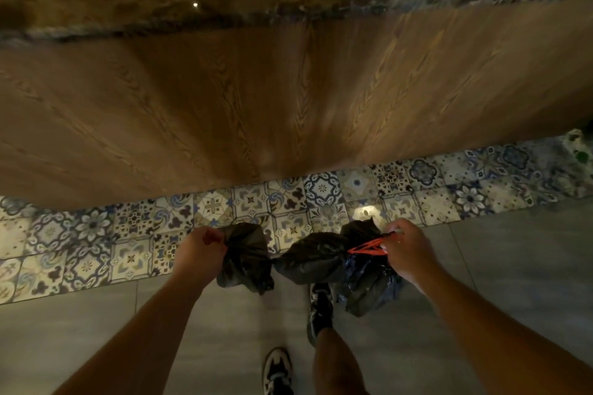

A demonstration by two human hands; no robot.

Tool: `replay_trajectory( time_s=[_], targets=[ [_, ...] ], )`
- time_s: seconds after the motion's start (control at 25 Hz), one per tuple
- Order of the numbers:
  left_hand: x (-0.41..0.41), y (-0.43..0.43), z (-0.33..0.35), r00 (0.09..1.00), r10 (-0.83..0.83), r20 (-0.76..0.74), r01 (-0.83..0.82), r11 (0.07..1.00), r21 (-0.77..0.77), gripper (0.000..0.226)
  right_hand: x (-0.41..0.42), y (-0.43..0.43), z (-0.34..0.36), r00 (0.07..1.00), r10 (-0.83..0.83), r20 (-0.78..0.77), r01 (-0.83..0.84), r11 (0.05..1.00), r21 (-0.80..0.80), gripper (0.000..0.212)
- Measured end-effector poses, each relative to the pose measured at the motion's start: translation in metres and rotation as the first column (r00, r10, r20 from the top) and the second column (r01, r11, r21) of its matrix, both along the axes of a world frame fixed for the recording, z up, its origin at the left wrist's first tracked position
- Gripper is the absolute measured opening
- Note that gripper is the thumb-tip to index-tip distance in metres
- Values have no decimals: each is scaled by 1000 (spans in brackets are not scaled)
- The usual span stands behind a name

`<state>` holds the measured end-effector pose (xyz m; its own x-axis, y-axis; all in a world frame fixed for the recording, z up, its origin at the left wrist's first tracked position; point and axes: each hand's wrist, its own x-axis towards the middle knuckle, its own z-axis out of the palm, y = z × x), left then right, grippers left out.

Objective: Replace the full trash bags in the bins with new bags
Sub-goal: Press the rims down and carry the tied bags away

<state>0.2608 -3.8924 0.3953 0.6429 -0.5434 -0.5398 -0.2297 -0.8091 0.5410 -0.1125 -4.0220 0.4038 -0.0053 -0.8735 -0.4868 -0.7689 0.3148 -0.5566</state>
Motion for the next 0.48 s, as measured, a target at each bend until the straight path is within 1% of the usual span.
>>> replay_trajectory(
  time_s=[0.12,0.24,0.4,0.48],
  targets=[
    [5,-34,-14,1000,24,16,-24,999,39,16,17,-43,-18,998,70,4,-71,997,27,23],
    [12,-64,-35,999,45,7,-45,998,47,16,32,-81,-37,993,110,39,-112,991,73,23],
    [28,-103,-64,995,101,-22,-101,995,17,14,55,-127,-68,996,79,41,-83,992,92,17],
    [39,-120,-80,993,106,-54,-106,994,12,15,67,-147,-86,995,91,35,-94,991,96,15]
  ],
)
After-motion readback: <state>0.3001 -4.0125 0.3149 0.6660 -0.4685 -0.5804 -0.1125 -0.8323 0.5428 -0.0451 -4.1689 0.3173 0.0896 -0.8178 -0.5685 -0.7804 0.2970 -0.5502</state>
